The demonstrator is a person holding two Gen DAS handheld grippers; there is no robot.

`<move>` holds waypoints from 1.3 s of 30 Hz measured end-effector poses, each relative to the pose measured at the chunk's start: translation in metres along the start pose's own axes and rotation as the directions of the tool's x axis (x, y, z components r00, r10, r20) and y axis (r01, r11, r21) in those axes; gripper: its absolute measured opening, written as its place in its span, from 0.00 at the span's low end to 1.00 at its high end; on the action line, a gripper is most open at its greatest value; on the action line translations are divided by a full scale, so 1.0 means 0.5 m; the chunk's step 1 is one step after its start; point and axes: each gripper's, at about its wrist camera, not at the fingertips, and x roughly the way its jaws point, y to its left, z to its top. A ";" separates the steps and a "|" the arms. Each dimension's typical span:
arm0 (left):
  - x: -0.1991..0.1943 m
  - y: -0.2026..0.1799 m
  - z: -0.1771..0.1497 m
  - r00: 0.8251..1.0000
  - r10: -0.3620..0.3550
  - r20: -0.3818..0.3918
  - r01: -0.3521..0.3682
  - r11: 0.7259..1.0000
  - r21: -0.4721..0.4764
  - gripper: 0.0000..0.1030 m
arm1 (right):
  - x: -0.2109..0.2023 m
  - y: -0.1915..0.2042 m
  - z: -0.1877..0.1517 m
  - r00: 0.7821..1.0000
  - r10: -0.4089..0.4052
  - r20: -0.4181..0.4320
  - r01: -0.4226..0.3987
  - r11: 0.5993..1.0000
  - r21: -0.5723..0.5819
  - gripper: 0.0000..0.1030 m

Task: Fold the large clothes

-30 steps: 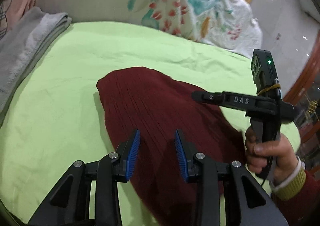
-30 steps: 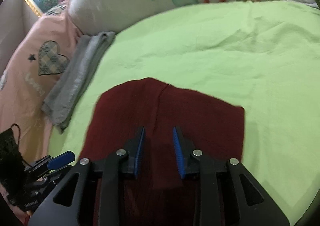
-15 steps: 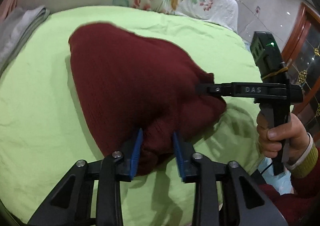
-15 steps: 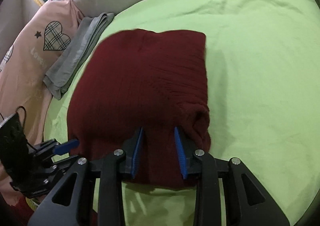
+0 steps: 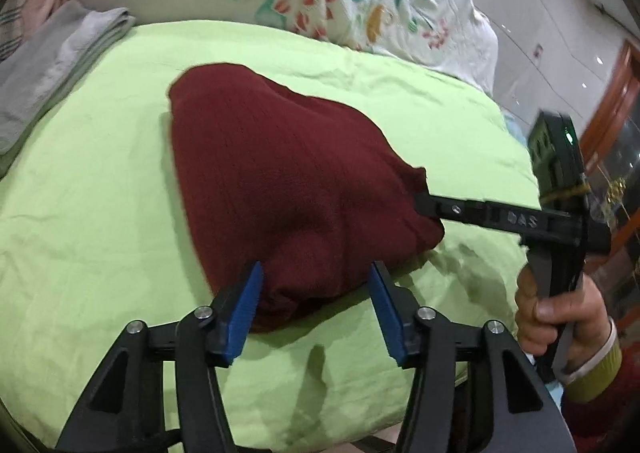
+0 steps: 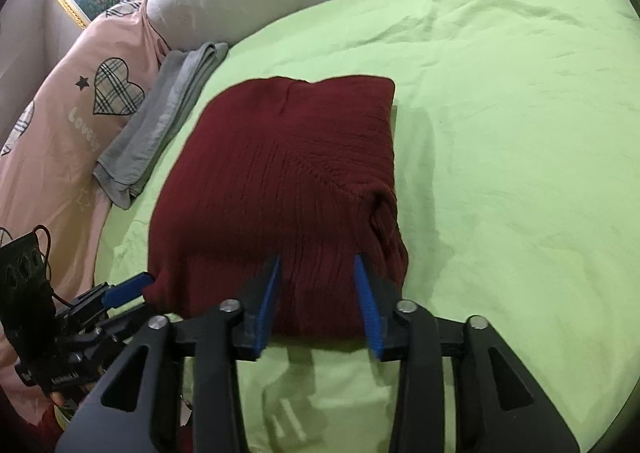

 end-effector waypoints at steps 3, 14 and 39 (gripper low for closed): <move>-0.027 0.013 -0.006 0.999 0.041 0.014 -0.041 0.999 -0.035 0.59 | -0.014 0.008 -0.015 1.000 0.004 0.006 -0.004 1.000 -0.003 0.43; -0.065 0.057 -0.048 0.983 0.184 -0.006 -0.183 0.976 -0.116 0.74 | -0.048 0.046 -0.064 0.999 -0.033 0.010 0.034 0.997 -0.073 0.56; -0.067 0.047 -0.110 0.904 0.418 -0.094 -0.421 0.907 -0.012 0.79 | -0.075 0.085 -0.133 0.987 -0.157 -0.023 0.149 0.967 -0.207 0.77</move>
